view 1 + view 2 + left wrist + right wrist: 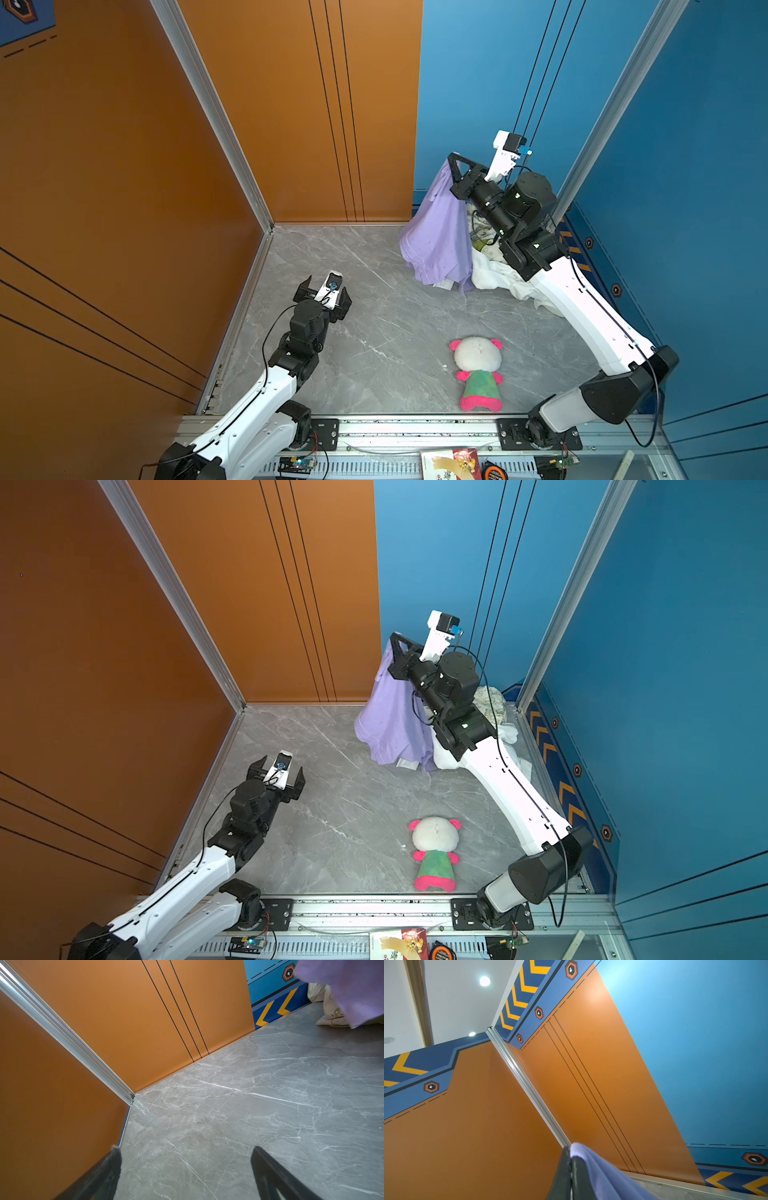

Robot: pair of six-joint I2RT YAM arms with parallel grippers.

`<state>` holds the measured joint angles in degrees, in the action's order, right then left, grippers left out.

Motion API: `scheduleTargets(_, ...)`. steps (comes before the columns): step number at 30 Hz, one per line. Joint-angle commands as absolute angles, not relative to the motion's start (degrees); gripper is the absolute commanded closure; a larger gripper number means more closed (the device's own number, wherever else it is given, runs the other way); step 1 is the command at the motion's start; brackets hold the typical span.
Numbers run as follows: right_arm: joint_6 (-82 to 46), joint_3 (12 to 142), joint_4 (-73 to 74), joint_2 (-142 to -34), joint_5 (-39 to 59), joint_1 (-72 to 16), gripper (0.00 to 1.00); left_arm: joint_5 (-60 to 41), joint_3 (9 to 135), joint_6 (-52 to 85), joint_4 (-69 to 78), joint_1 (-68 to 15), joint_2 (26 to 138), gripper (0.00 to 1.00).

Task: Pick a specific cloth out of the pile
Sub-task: 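Lift the purple cloth high with the right gripper toward the left gripper, then lower the purple cloth onto the table near the left gripper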

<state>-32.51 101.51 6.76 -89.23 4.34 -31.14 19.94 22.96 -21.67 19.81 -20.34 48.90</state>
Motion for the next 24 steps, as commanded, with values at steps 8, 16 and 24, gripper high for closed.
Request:
scheduleTargets(8, -19.9, 120.4, -18.0, -105.9, 9.6, -41.6, 0.76, 20.8, 23.0, -22.7, 19.7, -21.0, 47.5, 0.02)
scheduleTargets(16, -11.9, 116.0, -25.8, -103.6, 2.7, -41.6, 0.33, 21.8, 22.9, -23.3, 19.8, -21.4, 47.0, 0.02)
scheduleTargets(24, -8.0, 103.8, -26.2, -96.8, -3.0, -40.6, 0.24, 21.9, 22.7, -23.5, 19.7, -21.6, 47.0, 0.02)
